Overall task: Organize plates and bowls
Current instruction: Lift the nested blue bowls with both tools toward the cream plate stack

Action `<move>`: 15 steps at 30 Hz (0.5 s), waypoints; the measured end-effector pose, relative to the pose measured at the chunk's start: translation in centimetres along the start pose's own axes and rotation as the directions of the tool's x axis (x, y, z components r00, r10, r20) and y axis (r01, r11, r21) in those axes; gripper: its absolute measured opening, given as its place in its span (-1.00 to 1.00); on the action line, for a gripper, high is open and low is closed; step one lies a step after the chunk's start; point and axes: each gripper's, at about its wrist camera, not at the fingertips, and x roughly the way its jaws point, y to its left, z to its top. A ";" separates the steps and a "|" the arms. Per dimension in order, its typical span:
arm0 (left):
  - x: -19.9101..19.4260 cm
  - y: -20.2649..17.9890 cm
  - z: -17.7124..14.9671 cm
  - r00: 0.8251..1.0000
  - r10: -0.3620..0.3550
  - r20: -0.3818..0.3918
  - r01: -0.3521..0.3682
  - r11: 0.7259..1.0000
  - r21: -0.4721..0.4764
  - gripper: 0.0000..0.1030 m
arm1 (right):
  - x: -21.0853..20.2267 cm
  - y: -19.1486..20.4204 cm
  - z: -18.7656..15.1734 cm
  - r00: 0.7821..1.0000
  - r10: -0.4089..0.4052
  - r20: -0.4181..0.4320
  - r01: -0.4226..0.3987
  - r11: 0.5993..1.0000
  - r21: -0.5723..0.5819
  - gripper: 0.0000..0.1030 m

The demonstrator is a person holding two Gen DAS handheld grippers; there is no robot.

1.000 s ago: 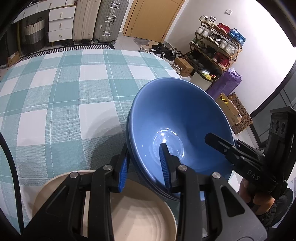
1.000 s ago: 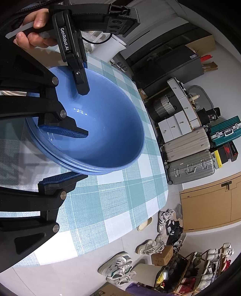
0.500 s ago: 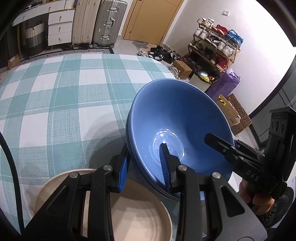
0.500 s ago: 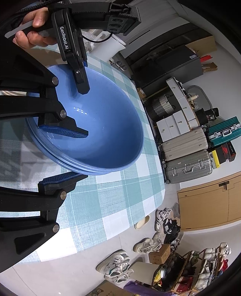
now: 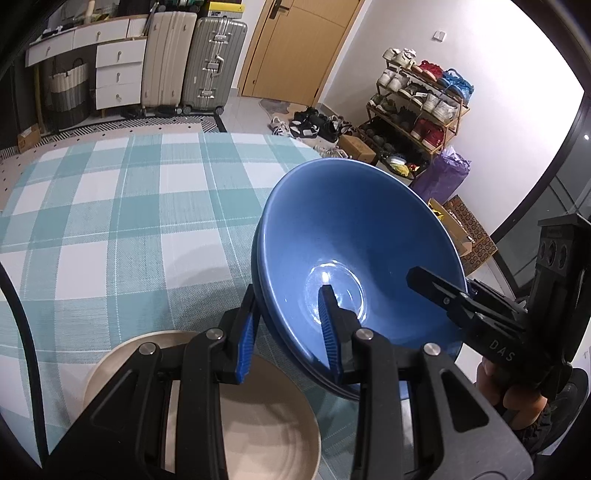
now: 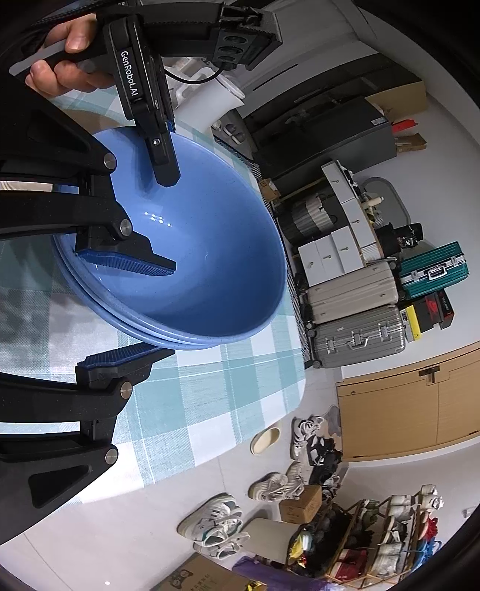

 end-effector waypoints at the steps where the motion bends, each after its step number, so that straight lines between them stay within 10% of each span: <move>1: -0.5 -0.1 0.0 1.000 0.001 0.005 -0.001 1.000 0.000 -0.45 | -0.2 0.1 0.1 1.000 0.000 0.003 0.000 1.000 -0.002 -0.25; 15: -6.5 -0.4 -1.2 0.998 0.019 0.062 -0.019 1.000 -0.007 -0.45 | -3.3 3.7 -0.1 1.000 0.016 0.027 -0.015 0.999 -0.043 -0.25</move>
